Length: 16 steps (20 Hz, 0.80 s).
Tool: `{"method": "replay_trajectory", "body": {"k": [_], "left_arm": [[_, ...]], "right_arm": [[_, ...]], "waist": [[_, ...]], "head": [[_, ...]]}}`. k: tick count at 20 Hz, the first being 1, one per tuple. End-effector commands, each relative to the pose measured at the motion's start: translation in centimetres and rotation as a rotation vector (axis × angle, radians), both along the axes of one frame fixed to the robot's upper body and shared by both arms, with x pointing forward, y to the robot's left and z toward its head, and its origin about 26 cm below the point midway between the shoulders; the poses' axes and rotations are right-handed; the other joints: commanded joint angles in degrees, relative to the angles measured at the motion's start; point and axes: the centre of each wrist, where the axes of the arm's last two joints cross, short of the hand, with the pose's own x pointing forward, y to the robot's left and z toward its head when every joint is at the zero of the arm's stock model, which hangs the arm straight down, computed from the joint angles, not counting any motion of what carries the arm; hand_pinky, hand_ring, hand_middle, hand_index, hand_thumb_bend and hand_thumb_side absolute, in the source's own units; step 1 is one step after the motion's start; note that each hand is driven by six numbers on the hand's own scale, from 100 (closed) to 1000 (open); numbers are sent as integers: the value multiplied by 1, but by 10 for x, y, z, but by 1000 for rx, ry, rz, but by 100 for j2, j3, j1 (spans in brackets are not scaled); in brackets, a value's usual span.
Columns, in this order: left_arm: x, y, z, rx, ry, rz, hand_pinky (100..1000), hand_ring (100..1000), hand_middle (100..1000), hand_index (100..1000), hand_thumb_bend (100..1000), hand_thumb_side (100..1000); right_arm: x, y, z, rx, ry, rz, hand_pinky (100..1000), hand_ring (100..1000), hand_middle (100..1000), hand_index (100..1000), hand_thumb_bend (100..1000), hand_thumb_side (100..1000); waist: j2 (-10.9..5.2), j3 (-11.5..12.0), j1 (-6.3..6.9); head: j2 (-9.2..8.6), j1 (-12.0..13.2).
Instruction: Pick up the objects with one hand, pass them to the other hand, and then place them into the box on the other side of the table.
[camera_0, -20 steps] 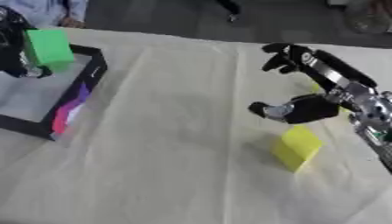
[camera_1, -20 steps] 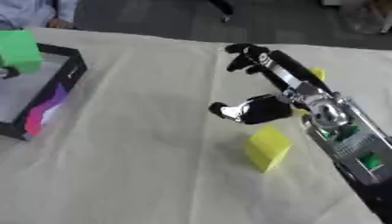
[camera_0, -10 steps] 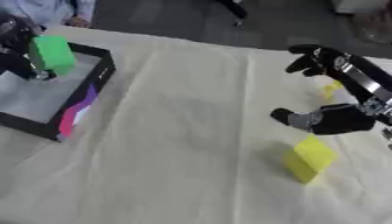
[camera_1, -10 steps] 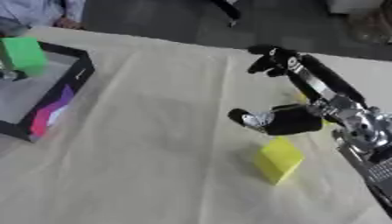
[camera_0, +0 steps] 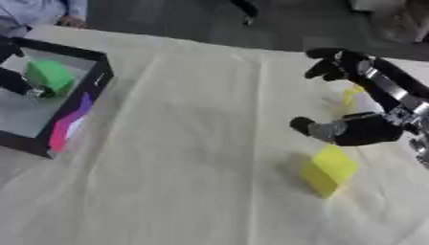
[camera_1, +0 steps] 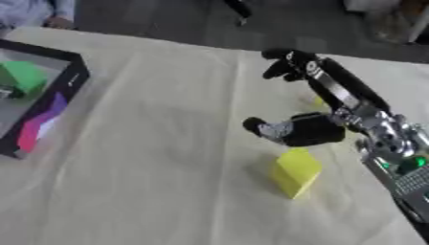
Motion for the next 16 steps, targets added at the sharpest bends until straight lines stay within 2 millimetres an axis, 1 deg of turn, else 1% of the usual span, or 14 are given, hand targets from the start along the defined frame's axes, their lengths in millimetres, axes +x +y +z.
{"method": "replay_trajectory", "body": {"k": [1,3,4,5,6,7,8,9,10,11,14,15,16], "left_arm": [[-3,9,18,28,-20,22,891,900,807,909,893,592],[-4,9,19,26,-28,25,888,896,805,910,862,569],[-4,9,21,22,-37,26,885,892,803,915,824,532],[-5,8,22,17,-48,27,882,888,801,916,791,514],[-5,7,24,10,-65,27,873,875,795,914,720,487],[-6,5,27,1,-87,26,858,854,788,909,612,448],[-8,3,30,-8,-116,24,847,840,785,903,536,403],[-9,1,33,-17,-149,18,841,832,785,894,483,380],[-12,-2,36,-28,-182,10,838,828,783,890,463,376],[-14,-5,39,-40,-213,1,833,821,781,882,436,391],[-18,-9,41,-68,-260,-7,833,821,781,882,436,391],[-18,-10,43,-74,-272,-13,833,816,783,872,386,442],[-20,-13,46,-81,-291,-28,833,816,785,872,374,446]], "right_arm": [[-3,-7,11,-21,-40,-8,845,829,692,910,523,253],[-3,-8,12,-25,-41,-10,846,830,693,911,520,255],[-3,-9,12,-27,-42,-10,846,830,694,911,522,255],[-3,-10,12,-29,-42,-11,846,831,695,911,523,254],[-3,-11,13,-32,-43,-10,848,830,697,913,530,252],[-3,-11,13,-36,-45,-9,850,830,700,914,539,247],[-3,-13,14,-41,-50,-8,854,832,706,916,555,237],[-3,-15,16,-51,-59,-7,859,835,712,919,576,227],[-3,-17,19,-66,-70,-3,862,836,715,920,586,222],[-3,-18,22,-89,-82,5,870,840,724,924,606,218],[-3,-22,26,-134,-101,20,870,840,724,924,606,218],[-3,-22,27,-146,-105,24,920,872,782,946,575,228],[-3,-21,30,-177,-118,37,927,877,791,949,571,230]], "waist": [[-23,-11,7],[-45,-22,27],[-57,-28,37],[-70,-34,47],[-86,-41,57],[-102,-48,64],[-122,-62,73],[-140,-78,81],[-157,-93,88],[-174,-109,93],[-189,-135,101],[-210,-145,100],[-247,-159,104]], "head": [[59,-158],[83,-227],[94,-271],[105,-320],[125,-375],[157,-448],[205,-550],[249,-649],[290,-748],[325,-832],[359,-915],[397,-1002],[455,-1107]]}}
